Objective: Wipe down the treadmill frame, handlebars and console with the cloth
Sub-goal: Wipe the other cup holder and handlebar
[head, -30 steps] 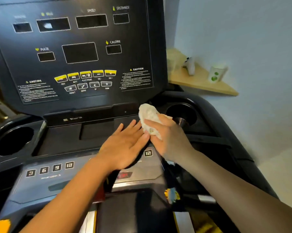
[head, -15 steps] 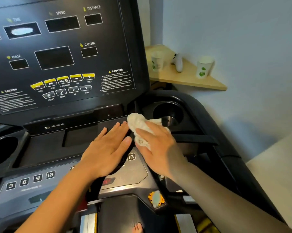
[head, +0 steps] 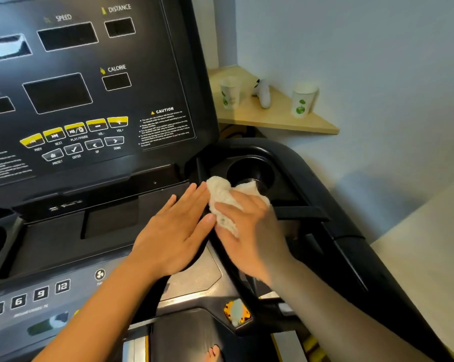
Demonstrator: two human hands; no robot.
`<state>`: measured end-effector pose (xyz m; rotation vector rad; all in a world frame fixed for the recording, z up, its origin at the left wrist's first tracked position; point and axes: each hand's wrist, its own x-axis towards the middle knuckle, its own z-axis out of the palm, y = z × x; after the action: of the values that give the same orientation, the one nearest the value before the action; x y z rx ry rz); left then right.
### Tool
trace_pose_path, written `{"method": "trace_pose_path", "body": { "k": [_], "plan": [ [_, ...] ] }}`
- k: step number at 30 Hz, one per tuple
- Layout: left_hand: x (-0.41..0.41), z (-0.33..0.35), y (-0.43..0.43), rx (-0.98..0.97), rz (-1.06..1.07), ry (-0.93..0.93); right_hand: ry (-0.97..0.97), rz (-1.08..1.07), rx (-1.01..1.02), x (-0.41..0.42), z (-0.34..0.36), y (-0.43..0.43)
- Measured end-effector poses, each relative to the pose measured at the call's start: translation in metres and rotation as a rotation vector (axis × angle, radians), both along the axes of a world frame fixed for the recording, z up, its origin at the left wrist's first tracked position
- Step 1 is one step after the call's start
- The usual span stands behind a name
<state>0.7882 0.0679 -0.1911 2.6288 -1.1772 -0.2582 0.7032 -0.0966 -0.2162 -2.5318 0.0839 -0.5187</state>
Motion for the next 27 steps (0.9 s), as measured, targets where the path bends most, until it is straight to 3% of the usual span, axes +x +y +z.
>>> {"method": "trace_pose_path", "body": {
  "k": [4, 8, 11, 16, 19, 21, 25, 27],
  "plan": [
    [-0.003, 0.005, -0.002, 0.009, 0.012, 0.025, 0.079, 0.079, 0.053, -0.019, 0.002, -0.025],
    [-0.005, 0.008, -0.002, 0.003, 0.017, 0.023, 0.139, -0.191, 0.144, -0.047, 0.002, -0.098],
    [-0.006, 0.006, -0.002, 0.031, 0.018, 0.018, 0.129, -0.229, 0.028, -0.04, -0.001, -0.088],
    [-0.005, 0.005, -0.002, 0.026, 0.002, 0.025, 0.093, 0.032, 0.089, -0.015, 0.004, -0.005],
    [-0.005, 0.006, -0.002, 0.015, -0.001, 0.046, 0.059, 0.088, 0.014, -0.03, 0.002, -0.007],
    [-0.006, 0.007, -0.001, 0.024, 0.017, 0.033, 0.15, 0.048, -0.056, -0.045, 0.005, -0.036],
    [-0.008, 0.006, 0.0, -0.009, 0.041, 0.023, 0.208, -0.239, -0.122, -0.042, 0.014, -0.072],
    [-0.008, 0.004, 0.0, -0.012, 0.058, 0.011, 0.222, -0.201, -0.21, -0.024, 0.016, -0.058]
  ]
}}
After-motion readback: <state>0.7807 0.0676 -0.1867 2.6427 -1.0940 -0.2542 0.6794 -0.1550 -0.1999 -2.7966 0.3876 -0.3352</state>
